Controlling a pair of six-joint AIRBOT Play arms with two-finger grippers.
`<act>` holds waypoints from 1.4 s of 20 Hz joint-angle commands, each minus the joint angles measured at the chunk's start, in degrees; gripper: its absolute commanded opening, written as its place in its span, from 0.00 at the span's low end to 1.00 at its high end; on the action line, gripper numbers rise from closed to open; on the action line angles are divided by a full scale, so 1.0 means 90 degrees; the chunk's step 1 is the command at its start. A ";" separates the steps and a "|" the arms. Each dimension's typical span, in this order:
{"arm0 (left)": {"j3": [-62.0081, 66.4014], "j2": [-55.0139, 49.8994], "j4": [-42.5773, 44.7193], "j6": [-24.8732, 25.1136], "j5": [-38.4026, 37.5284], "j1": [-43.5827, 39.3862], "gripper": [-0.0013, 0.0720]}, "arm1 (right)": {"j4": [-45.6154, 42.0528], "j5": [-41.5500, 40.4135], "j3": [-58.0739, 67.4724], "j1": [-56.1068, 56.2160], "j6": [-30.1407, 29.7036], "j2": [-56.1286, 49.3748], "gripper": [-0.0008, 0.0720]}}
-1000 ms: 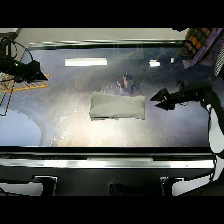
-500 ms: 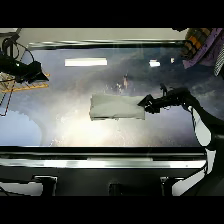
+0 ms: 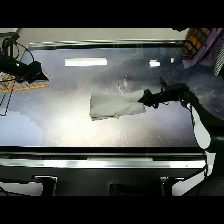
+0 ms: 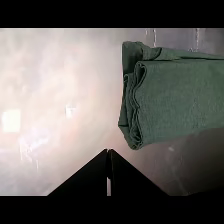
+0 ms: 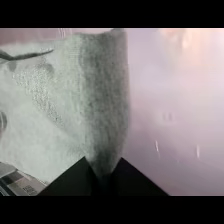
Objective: Fold the clothes and pants, and hang the long-sleeved shirts on hangers.
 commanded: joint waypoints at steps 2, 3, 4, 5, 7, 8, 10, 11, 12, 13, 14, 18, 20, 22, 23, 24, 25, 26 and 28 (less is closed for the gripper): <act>-0.0002 0.0000 -0.0002 0.0058 -0.0007 0.0000 0.04 | -0.0687 0.0155 0.0981 -0.0092 0.1251 0.0073 0.06; -0.0002 0.0000 -0.0002 0.0061 -0.0007 0.0000 0.04 | -0.0843 0.0177 0.1207 -0.0158 0.1540 0.0070 0.06; -0.0002 0.0002 -0.0002 0.0097 -0.0010 0.0000 0.04 | -0.0959 0.0231 0.1426 -0.0289 0.1814 0.0073 0.06; -0.0002 0.0002 -0.0002 0.0102 -0.0012 0.0000 0.04 | -0.0986 0.0274 0.1596 -0.0452 0.1965 0.0073 0.06; -0.0002 0.0000 -0.0002 0.0102 -0.0012 0.0000 0.04 | -0.1008 0.0376 0.1872 -0.0835 0.2285 0.0073 0.05; -0.0002 0.0000 -0.0002 0.0102 -0.0012 0.0000 0.04 | -0.1008 0.0457 0.1965 -0.1066 0.2475 0.0073 0.05; -0.0002 0.0002 -0.0002 0.0102 -0.0012 0.0000 0.04 | -0.1005 0.0537 0.2130 -0.1562 0.2771 0.0073 0.05; -0.0002 0.0002 -0.0024 0.0100 -0.0015 0.0000 0.04 | -0.1005 0.0568 0.2229 -0.1802 0.2803 0.0073 0.05; 0.0000 0.0002 -0.0134 0.0100 -0.0015 0.0002 0.04 | -0.1010 0.0614 0.2351 -0.2062 0.2807 0.0073 0.05; 0.0000 0.0005 -0.0274 0.0100 -0.0012 0.0002 0.04 | -0.1020 0.0680 0.2458 -0.2307 0.2810 0.0073 0.05; 0.0000 0.0017 -0.0347 0.0102 -0.0012 0.0000 0.04 | -0.1020 0.0731 0.2552 -0.2574 0.2844 0.0078 0.05; 0.0000 0.0034 -0.0362 0.0102 -0.0058 0.0007 0.04 | -0.1489 0.0811 0.2579 -0.3572 0.3589 0.0272 0.05; 0.0000 0.0039 -0.0362 0.0100 -0.0085 0.0007 0.04 | -0.2276 0.0568 0.2579 -0.3978 0.4218 0.0425 0.05; 0.0000 0.0041 -0.0362 0.0100 -0.0085 0.0007 0.04 | -0.3429 -0.0019 0.2579 -0.4260 0.4835 0.0561 0.05; 0.0000 0.0041 -0.0362 0.0100 -0.0095 0.0007 0.04 | -0.4080 -0.0420 0.2579 -0.4325 0.5027 0.0610 0.05; 0.0000 0.0041 -0.0362 0.0100 -0.0112 0.0007 0.04 | -0.4889 -0.0913 0.2577 -0.4347 0.5207 0.0670 0.05; 0.0000 0.0041 -0.0362 0.0100 -0.0131 0.0007 0.04 | -0.5763 -0.1355 0.2538 -0.4340 0.5355 0.0753 0.05; 0.0000 0.0041 -0.0362 0.0100 -0.0146 0.0007 0.04 | -0.6448 -0.1659 0.2414 -0.4340 0.5374 0.0865 0.05; 0.0000 0.0041 -0.0362 0.0100 -0.0151 0.0007 0.04 | -0.7295 -0.1897 0.1948 -0.4345 0.5350 0.1161 0.06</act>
